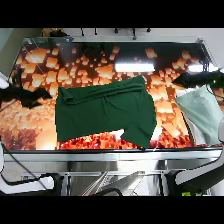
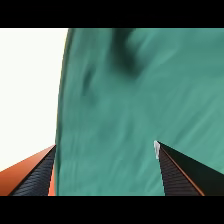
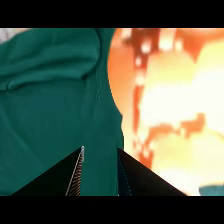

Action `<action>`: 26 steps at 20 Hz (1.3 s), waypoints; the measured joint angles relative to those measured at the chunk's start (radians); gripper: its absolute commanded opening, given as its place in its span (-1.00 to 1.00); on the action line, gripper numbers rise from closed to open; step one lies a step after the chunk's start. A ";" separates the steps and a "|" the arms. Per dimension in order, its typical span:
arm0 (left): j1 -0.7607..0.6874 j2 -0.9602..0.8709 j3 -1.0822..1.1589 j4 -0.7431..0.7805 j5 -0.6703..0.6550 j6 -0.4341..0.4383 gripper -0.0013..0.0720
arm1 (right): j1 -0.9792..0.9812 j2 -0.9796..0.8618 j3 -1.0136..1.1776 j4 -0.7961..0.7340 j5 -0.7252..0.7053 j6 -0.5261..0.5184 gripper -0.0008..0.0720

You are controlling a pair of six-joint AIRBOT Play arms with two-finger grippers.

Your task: Fold the shirts.

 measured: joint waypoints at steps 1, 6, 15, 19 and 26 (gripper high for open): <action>0.020 0.032 -0.083 -0.002 0.006 0.005 0.92 | -0.010 0.031 -0.063 -0.002 0.005 0.002 -0.27; 0.072 0.109 -0.409 -0.018 0.088 0.037 0.92 | -0.039 0.178 -0.341 0.001 -0.024 -0.011 -0.27; 0.015 0.051 -0.538 -0.113 0.129 0.117 -0.91 | -0.047 0.254 -0.450 0.005 -0.051 -0.021 -0.27; -0.020 0.008 -0.429 -0.130 0.161 0.154 -0.92 | -0.047 0.258 -0.458 0.000 -0.033 -0.009 -0.27; -0.034 -0.161 -0.128 -0.154 0.086 0.168 -0.92 | -0.031 0.307 -0.711 0.002 -0.042 0.043 0.23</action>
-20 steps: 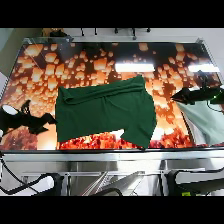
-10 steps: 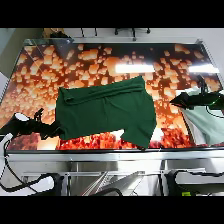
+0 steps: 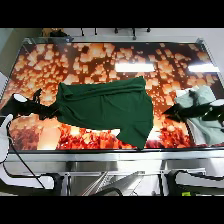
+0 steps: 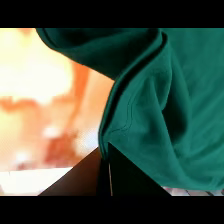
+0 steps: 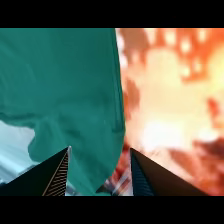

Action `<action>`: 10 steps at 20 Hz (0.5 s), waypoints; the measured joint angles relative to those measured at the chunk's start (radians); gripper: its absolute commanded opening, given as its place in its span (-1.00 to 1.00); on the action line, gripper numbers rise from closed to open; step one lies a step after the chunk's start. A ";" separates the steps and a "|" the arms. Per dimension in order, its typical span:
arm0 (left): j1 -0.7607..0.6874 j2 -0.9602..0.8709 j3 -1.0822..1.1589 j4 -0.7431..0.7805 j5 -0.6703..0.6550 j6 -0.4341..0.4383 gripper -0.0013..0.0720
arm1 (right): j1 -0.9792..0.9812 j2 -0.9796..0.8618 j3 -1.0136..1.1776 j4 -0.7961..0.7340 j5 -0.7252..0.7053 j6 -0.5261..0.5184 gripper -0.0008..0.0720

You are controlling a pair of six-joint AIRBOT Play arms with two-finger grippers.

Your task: Fold the shirts.

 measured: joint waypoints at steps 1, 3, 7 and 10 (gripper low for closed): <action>-0.001 -0.026 0.032 -0.003 -0.019 0.000 -0.92 | 0.016 0.009 -0.059 0.007 -0.013 0.004 0.23; -0.002 -0.067 0.082 -0.005 -0.050 0.000 -0.92 | 0.062 0.018 -0.163 0.020 -0.062 0.006 0.23; -0.002 -0.102 0.138 -0.006 -0.084 0.003 -0.92 | 0.187 0.011 -0.270 0.103 -0.170 0.011 0.21; -0.002 -0.109 0.153 -0.006 -0.104 0.003 -0.92 | 0.252 0.002 -0.295 0.159 -0.232 -0.009 -0.36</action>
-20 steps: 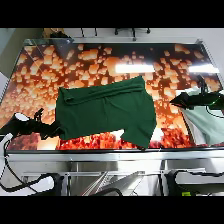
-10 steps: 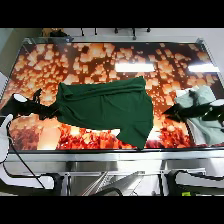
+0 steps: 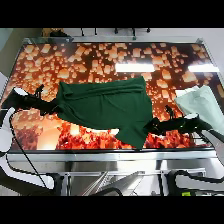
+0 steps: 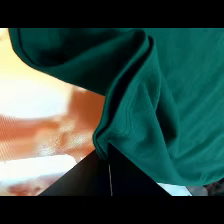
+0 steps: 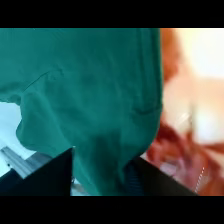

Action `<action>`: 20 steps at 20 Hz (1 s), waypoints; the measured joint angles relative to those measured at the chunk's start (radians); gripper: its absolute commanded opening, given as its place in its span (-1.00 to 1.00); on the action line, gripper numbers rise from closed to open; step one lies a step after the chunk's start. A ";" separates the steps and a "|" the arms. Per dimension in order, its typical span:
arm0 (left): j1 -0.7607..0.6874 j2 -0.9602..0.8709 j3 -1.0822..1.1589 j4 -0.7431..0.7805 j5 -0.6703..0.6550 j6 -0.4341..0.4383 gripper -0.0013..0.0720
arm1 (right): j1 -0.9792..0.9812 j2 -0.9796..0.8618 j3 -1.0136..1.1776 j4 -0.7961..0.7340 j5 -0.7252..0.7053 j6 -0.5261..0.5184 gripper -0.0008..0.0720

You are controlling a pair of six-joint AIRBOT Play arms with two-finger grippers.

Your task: Fold the shirts.

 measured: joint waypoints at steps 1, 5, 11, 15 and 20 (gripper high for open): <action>0.000 -0.001 0.003 0.000 -0.007 0.000 -0.92 | 0.011 -0.001 -0.005 0.023 -0.010 -0.022 -0.47; 0.001 -0.003 0.007 0.001 -0.056 0.000 -0.92 | 0.027 0.046 -0.011 0.093 0.008 -0.076 -0.91; 0.014 0.113 -0.119 0.156 -0.136 -0.034 -0.92 | -0.031 0.233 -0.021 -0.099 0.074 0.063 -0.91; 0.094 0.242 -0.285 0.234 -0.187 -0.050 -0.92 | -0.045 0.419 -0.062 -0.262 0.147 0.201 -0.91; 0.211 0.380 -0.428 0.258 -0.197 -0.060 -0.92 | -0.049 0.610 -0.103 -0.336 0.217 0.271 -0.91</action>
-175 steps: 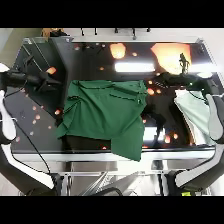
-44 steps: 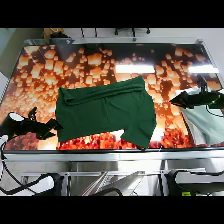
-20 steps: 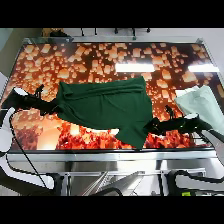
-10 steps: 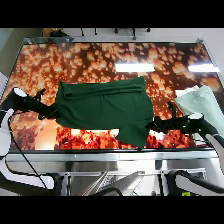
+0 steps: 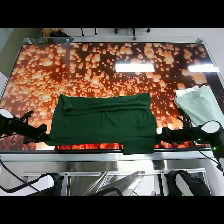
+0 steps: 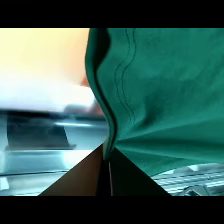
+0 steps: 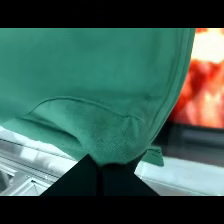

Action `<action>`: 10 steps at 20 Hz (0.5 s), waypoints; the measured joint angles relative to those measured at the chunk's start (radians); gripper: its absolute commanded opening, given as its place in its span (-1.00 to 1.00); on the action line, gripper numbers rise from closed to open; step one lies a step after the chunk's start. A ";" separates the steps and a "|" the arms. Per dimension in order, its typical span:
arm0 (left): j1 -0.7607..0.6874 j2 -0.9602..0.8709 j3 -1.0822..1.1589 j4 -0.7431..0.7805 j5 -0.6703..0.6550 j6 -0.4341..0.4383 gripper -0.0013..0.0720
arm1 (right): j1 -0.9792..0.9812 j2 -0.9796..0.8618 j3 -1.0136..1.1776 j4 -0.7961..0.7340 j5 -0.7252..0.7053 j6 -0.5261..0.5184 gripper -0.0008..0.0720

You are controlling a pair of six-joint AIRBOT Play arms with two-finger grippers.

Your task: Fold the shirts.

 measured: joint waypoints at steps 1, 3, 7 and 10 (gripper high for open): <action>0.010 0.019 -0.010 -0.016 0.011 0.000 -0.92 | 0.000 0.023 -0.003 -0.003 -0.009 0.001 -0.91; 0.010 0.038 -0.008 -0.065 0.042 0.002 -0.92 | 0.000 0.037 -0.003 0.042 -0.066 -0.043 -0.91; -0.065 -0.013 0.126 -0.162 0.087 0.005 -0.92 | 0.005 -0.105 0.068 0.292 -0.220 -0.256 -0.91; -0.129 -0.105 0.288 -0.192 0.122 -0.019 -0.92 | 0.028 -0.311 0.195 0.446 -0.298 -0.417 -0.91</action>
